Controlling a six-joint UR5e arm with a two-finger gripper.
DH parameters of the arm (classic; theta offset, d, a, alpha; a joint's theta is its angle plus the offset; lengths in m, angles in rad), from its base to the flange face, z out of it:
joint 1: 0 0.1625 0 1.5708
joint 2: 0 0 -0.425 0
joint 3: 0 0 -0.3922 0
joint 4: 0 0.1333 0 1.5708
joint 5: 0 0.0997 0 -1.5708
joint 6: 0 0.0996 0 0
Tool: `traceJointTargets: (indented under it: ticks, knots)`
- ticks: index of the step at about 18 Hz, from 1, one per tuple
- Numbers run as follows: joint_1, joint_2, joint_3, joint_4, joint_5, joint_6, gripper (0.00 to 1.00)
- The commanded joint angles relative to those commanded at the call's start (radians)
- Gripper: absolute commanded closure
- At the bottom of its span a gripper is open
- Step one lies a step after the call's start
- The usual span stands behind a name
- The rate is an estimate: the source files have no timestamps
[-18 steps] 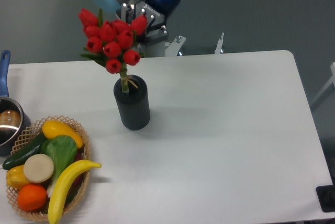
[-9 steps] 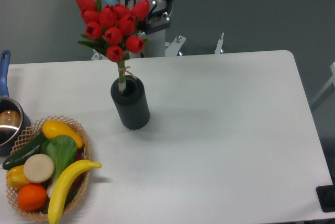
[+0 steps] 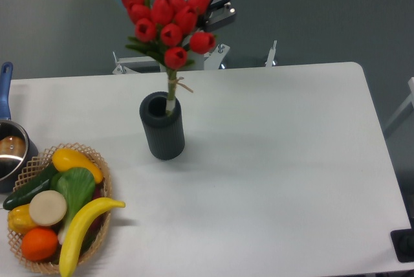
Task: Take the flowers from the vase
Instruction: 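Carry the red tulips away from the vase over the empty table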
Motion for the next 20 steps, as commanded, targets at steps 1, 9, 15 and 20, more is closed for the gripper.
traceJointTargets:
  ticks: [1,9,15,20]
  knots:
    - [0.019,-0.02,0.017,0.002,0.006,0.008,1.0]
    - [0.052,-0.275,0.164,0.002,0.325,0.219,1.0]
    - [0.014,-0.278,0.201,0.003,0.503,0.325,1.0]
    - [0.02,-0.4,0.293,0.002,0.739,0.43,1.0]
